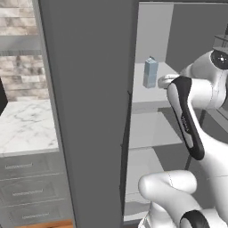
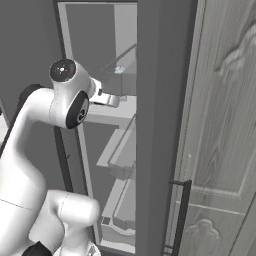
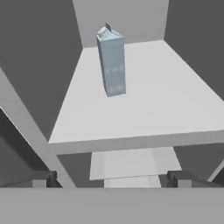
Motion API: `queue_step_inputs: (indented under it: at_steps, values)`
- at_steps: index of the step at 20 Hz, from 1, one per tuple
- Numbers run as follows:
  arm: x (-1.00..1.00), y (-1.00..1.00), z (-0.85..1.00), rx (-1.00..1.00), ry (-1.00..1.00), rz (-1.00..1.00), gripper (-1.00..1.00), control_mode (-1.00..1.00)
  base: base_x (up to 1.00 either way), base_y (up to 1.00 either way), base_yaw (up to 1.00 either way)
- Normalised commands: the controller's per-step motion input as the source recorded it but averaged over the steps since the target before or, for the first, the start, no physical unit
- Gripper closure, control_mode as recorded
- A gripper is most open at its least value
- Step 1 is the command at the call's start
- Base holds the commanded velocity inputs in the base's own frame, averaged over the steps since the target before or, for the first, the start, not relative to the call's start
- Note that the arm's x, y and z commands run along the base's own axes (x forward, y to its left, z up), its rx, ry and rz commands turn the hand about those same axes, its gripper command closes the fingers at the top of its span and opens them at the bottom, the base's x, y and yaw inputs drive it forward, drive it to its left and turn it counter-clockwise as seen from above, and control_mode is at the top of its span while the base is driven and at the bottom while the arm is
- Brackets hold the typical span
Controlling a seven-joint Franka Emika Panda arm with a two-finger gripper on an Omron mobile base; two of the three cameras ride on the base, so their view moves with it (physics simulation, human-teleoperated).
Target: Take a sugar cube from the saucer and place it inside the coffee. Then, grab milk from the fridge and place it next to the coffee on the counter to sweeten the coffee.
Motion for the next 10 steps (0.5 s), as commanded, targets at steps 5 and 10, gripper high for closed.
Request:
queue_step_inputs:
  at_steps: [5, 10]
  values:
    - [0.36, 0.00, 0.03, -0.03, -0.02, 0.00, -1.00, -1.00, 0.00, 0.00, 0.00]
    - [0.51, 0.00, -0.58, -0.06, -0.12, 0.00, -1.00, -1.00, 0.00, 0.00, 0.00]
